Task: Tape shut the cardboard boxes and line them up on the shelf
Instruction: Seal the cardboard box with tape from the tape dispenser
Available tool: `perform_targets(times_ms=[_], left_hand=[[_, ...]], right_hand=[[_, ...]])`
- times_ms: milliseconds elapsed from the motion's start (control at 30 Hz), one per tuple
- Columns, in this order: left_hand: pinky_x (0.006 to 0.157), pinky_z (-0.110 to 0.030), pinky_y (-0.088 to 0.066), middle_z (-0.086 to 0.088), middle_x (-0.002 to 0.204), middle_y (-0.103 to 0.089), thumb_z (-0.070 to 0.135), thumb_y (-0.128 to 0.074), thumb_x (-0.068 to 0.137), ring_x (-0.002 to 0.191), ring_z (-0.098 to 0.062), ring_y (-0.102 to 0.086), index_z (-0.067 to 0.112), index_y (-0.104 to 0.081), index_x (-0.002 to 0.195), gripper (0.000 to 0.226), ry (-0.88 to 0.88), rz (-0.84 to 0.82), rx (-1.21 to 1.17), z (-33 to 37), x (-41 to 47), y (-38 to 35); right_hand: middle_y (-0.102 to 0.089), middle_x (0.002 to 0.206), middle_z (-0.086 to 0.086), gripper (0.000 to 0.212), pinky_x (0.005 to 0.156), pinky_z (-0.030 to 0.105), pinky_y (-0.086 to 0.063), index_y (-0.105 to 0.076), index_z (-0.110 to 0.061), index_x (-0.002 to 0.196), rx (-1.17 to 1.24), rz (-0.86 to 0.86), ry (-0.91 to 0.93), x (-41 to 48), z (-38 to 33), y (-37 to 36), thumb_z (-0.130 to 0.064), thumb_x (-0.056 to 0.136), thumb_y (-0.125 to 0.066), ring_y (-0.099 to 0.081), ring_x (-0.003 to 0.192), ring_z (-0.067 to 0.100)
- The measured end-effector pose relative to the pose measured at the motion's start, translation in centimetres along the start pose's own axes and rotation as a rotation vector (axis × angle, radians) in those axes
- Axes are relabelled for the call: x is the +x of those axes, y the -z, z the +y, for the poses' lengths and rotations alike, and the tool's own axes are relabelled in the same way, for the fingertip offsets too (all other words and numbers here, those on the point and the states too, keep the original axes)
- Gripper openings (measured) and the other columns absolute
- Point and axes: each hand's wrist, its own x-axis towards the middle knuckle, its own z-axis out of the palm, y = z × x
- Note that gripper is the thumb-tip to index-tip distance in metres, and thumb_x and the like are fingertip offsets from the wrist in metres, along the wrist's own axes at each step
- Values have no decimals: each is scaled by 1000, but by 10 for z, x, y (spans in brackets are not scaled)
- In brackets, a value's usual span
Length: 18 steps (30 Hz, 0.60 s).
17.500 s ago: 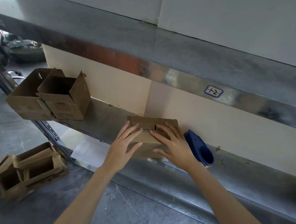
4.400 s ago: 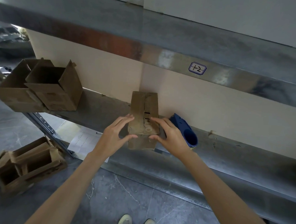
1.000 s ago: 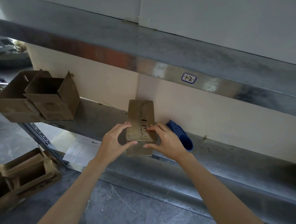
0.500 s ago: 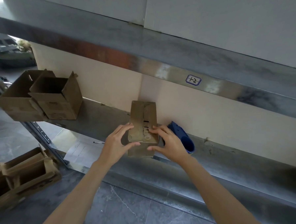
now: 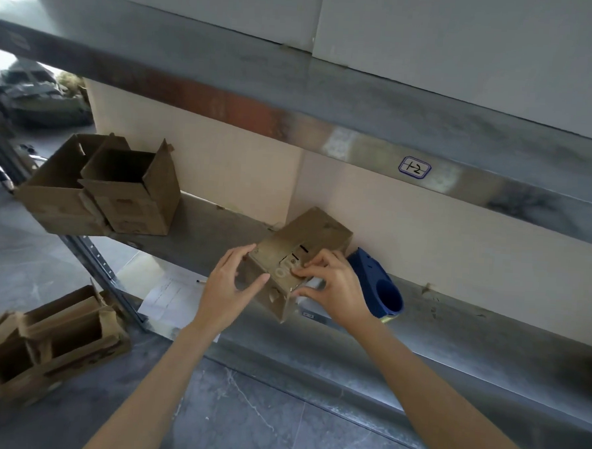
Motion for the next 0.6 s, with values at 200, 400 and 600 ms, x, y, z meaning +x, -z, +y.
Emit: perform_targets(times_ms=[200,400,600], left_hand=[[102,-32,-38,19,148,-25,93,-63,50,135,-7,-28,31,-24,150,124,118,7,94,10,2,-7],[107,-39,-42,14,146,-29,73,-77,58,133,-8,-35,29,-29,148,111,114,-59,67,2,14,9],[118,-46,-30,17,159,-22,40,-86,72,144,-8,-26,34,-24,152,102,151,-218,-4,-18,31,34]], right_hand=[[-62,91,-1,29,61,40,-54,-78,-18,98,19,8,-14,9,-14,-21,-25,70,-84,-54,91,20],[-61,114,-4,46,76,38,-55,-70,-25,118,-75,-61,22,14,2,-5,-28,75,-82,-54,105,17],[-38,150,-2,75,111,32,-33,-45,-28,144,-33,-115,-210,20,33,20,-35,77,-80,-32,138,17]])
